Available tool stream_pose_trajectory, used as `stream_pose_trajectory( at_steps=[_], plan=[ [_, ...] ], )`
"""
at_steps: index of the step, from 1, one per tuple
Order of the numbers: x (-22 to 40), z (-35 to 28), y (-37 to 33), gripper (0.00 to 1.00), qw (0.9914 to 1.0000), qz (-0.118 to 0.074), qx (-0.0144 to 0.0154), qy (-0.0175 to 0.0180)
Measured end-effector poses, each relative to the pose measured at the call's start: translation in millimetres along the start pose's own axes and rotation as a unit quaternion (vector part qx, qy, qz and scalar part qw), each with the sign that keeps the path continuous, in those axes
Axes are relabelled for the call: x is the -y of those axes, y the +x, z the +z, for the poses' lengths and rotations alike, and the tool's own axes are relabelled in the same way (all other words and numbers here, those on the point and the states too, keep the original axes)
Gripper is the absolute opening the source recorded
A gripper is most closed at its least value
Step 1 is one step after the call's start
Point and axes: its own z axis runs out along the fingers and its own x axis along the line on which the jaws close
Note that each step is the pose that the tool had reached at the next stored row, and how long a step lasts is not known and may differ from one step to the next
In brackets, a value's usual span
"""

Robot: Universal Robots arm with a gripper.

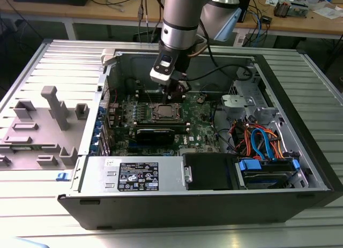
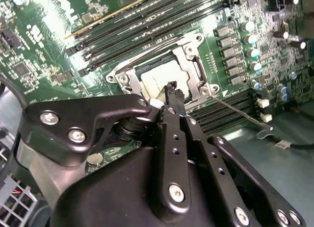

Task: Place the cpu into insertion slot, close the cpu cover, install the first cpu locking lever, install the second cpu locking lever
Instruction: 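Install the first cpu locking lever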

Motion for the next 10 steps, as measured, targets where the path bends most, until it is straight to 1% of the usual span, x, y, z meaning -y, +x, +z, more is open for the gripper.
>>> stream_pose_trajectory(
  at_steps=[2,3,5,6,7,8,9,10],
  plan=[
    [0.0,0.2,0.0,0.11,0.99989,-0.015,0.0013,0.0001],
    [-0.1,0.5,0.0,0.11,0.99956,-0.030,0.0026,0.0002],
    [-0.1,0.9,0.0,0.11,0.99907,-0.043,0.0037,0.0003],
    [-0.1,1.3,0.0,0.11,0.99850,-0.055,0.0046,0.0003],
    [-0.1,1.8,0.0,0.11,0.99720,-0.074,0.0060,0.0002],
    [-0.2,2.0,0.0,0.11,0.99637,-0.085,0.0066,0.0000],
    [-0.2,2.1,0.0,0.11,0.99527,-0.097,0.0072,-0.0003],
    [-0.2,2.2,0.0,0.11,0.99393,-0.110,0.0077,-0.0009]
  ],
)
